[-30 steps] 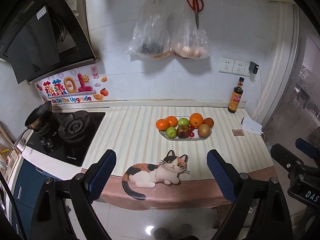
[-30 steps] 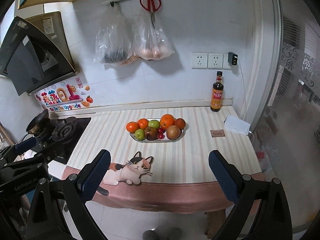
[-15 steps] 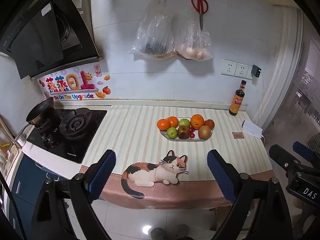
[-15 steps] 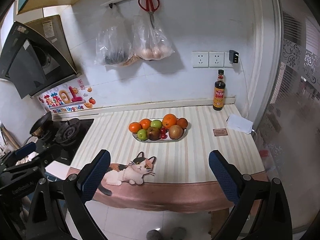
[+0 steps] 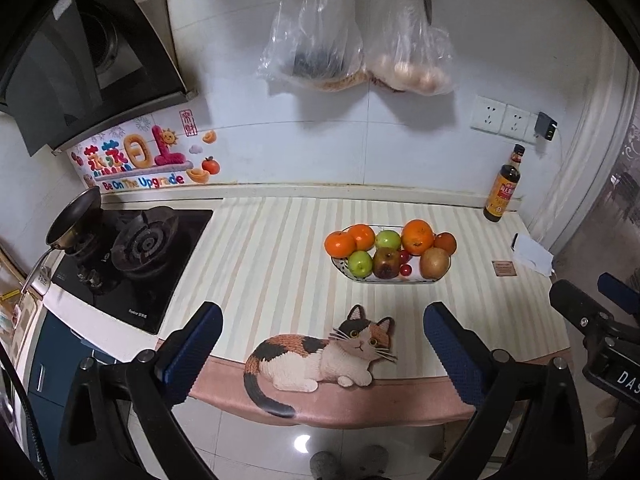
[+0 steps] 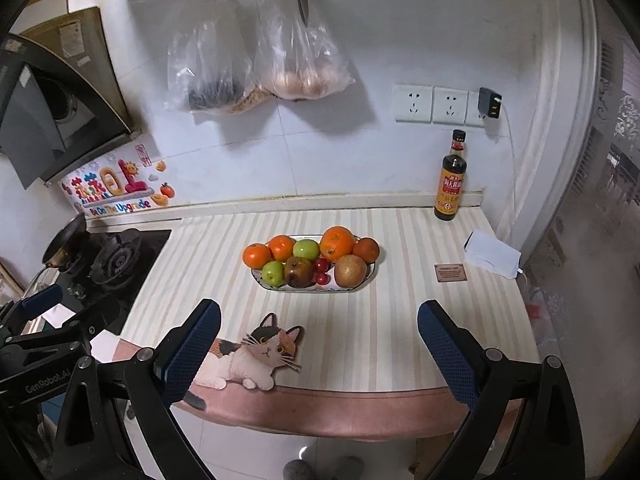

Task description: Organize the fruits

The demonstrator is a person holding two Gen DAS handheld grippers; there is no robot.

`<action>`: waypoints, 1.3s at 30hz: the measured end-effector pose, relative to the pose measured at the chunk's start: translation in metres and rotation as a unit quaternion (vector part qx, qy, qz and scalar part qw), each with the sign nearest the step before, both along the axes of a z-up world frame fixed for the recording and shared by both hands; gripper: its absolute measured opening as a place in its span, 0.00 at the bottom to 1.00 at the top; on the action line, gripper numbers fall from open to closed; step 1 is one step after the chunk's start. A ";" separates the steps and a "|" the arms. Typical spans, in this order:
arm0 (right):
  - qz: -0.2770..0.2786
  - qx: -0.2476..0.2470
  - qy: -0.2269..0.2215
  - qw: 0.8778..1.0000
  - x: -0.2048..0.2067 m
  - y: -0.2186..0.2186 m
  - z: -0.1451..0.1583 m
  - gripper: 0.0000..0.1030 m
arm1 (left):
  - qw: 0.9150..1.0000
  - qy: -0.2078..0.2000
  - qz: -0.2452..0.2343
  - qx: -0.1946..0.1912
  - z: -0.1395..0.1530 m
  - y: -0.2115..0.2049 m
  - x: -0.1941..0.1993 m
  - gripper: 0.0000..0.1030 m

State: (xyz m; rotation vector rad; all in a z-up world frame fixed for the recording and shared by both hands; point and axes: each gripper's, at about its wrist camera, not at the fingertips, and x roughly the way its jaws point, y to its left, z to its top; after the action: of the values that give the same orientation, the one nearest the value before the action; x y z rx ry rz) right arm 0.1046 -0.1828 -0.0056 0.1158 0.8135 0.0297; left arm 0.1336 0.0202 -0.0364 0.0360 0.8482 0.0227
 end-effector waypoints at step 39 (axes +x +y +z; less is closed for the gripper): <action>-0.008 -0.006 0.046 0.999 0.061 0.001 -0.039 0.98 | 0.999 0.032 -0.002 -0.004 -0.021 0.001 0.054 1.00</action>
State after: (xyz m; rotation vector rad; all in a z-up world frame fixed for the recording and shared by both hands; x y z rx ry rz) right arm 0.1652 -0.1822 -0.0441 0.1138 0.9053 0.0049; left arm 0.1875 0.0214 -0.0573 0.0303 0.9121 0.0142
